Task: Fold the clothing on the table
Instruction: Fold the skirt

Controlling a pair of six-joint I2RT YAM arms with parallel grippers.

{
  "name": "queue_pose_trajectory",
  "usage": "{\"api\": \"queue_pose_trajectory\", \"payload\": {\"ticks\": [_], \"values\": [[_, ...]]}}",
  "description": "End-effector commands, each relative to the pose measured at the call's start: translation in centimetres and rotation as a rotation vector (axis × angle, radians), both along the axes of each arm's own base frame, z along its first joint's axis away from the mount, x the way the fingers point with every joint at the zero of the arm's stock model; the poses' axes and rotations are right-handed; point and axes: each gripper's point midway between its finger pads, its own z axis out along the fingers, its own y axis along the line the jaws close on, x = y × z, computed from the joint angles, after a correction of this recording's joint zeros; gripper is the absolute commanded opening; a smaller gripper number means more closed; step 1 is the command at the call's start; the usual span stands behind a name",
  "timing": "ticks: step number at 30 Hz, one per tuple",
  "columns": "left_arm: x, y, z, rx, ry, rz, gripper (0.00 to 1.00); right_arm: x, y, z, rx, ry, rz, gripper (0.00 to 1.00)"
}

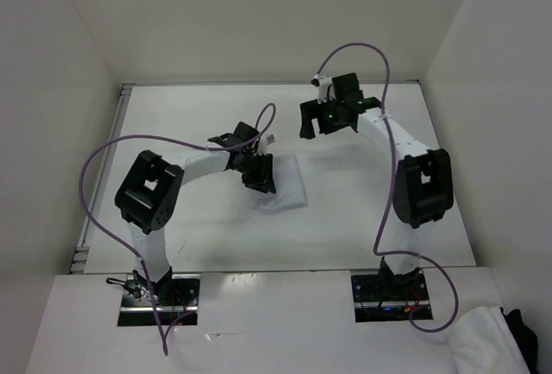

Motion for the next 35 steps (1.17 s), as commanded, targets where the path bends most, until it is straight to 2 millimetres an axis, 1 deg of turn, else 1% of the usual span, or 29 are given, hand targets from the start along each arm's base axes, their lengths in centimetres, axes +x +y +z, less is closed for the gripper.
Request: {"api": "queue_pose_trajectory", "payload": {"ticks": [1, 2, 3, 5, 6, 7, 8, 11, 13, 14, 15, 16, 17, 18, 19, 20, 21, 22, 23, 24, 27, 28, 29, 30, 31, 32, 33, 34, 35], "values": [[2.6, 1.0, 7.1, 0.023, -0.177, 0.046, 0.44, 0.6, -1.7, 7.9, 0.07, -0.208, -0.031, 0.96], [3.1, 1.6, 9.2, 0.042, -0.228, 0.076, 0.48, 0.7, -2.4, 8.1, 0.044, -0.222, -0.061, 0.99], [3.6, 1.7, 10.7, 0.04, -0.263, 0.089, 0.66, 0.6, -2.8, 8.3, 0.03, -0.223, -0.075, 0.99], [5.1, 2.2, 15.5, 0.035, -0.379, 0.141, 0.79, 0.0, -3.6, 8.2, -0.003, -0.198, -0.098, 0.99], [5.6, 2.3, 17.2, 0.024, -0.416, 0.167, 0.84, -0.3, -3.8, 8.5, -0.01, -0.197, -0.105, 0.99], [6.1, 2.9, 18.6, 0.022, -0.446, 0.191, 1.0, -0.6, -4.6, 8.2, -0.021, -0.185, -0.136, 0.99], [6.3, 3.5, 20.5, 0.02, -0.5, 0.221, 1.0, -0.9, -5.0, 8.1, -0.033, -0.186, -0.147, 0.99], [6.8, 4.6, 23.9, -0.009, -0.595, 0.286, 1.0, -2.5, -6.1, 8.4, -0.05, -0.213, -0.174, 0.99], [6.7, 5.8, 22.3, 0.045, -0.579, 0.304, 1.0, -3.7, -6.3, 9.4, -0.035, -0.209, -0.19, 0.99], [6.5, 6.3, 21.9, 0.069, -0.577, 0.304, 1.0, -4.3, -6.5, 8.8, -0.048, -0.175, -0.188, 0.99], [6.5, 7.6, 20.8, 0.131, -0.56, 0.325, 1.0, -4.6, -6.7, 9.3, -0.048, -0.171, -0.206, 0.99], [6.4, 8.2, 20.4, 0.165, -0.564, 0.323, 1.0, -4.8, -7.2, 9.0, -0.059, -0.144, -0.214, 0.99], [6.4, 8.8, 20.1, 0.199, -0.565, 0.325, 1.0, -5.8, -7.7, 7.9, -0.102, -0.081, -0.21, 0.99], [6.4, 9.8, 19.7, 0.258, -0.567, 0.34, 1.0, -5.7, -8.1, 8.2, -0.143, -0.087, -0.181, 0.99], [6.4, 10.4, 20.4, 0.269, -0.595, 0.35, 1.0, -5.7, -9.0, 8.0, -0.176, -0.076, -0.177, 0.99], [6.4, 10.9, 21.0, 0.288, -0.624, 0.345, 1.0, -5.9, -9.2, 8.3, -0.195, -0.068, -0.157, 0.99], [6.1, 11.3, 21.0, 0.302, -0.634, 0.345, 1.0, -5.7, -9.7, 8.8, -0.199, -0.076, -0.162, 0.99], [6.0, 12.0, 22.0, 0.304, -0.668, 0.374, 1.0, -5.6, -9.9, 9.4, -0.208, -0.083, -0.171, 0.99], [5.9, 12.2, 22.2, 0.306, -0.68, 0.384, 1.0, -5.6, -9.3, 10.7, -0.175, -0.094, -0.15, 0.99], [5.6, 12.3, 21.5, 0.309, -0.676, 0.383, 1.0, -6.3, -8.9, 10.7, -0.16, -0.068, -0.13, 0.99], [4.5, 12.0, 20.4, 0.279, -0.645, 0.367, 1.0, -7.7, -8.9, 9.1, -0.141, -0.002, -0.161, 0.99], [3.6, 11.8, 20.4, 0.278, -0.641, 0.349, 1.0, -8.5, -9.5, 7.8, -0.169, 0.027, -0.184, 0.99], [3.2, 12.0, 20.5, 0.29, -0.646, 0.352, 1.0, -8.8, -9.9, 7.8, -0.182, 0.023, -0.194, 0.99], [2.7, 12.5, 21.5, 0.275, -0.668, 0.375, 1.0, -9.0, -10.1, 7.6, -0.19, 0.024, -0.199, 0.99], [2.1, 12.8, 20.9, 0.295, -0.674, 0.363, 1.0, -9.5, -10.3, 7.2, -0.203, 0.029, -0.184, 0.99], [1.7, 13.3, 21.0, 0.303, -0.681, 0.373, 1.0, -9.8, -10.5, 7.6, -0.212, 0.015, -0.168, 0.99], [1.1, 14.0, 21.6, 0.307, -0.709, 0.385, 1.0, -10.2, -10.4, 7.1, -0.213, 0.032, -0.146, 0.99], [0.8, 15.1, 20.8, 0.355, -0.713, 0.402, 1.0, -10.6, -10.3, 7.3, -0.204, 0.028, -0.141, 0.99], [0.6, 15.7, 20.7, 0.371, -0.72, 0.418, 1.0, -10.7, -10.3, 7.6, -0.202, 0.019, -0.142, 0.99]]}}
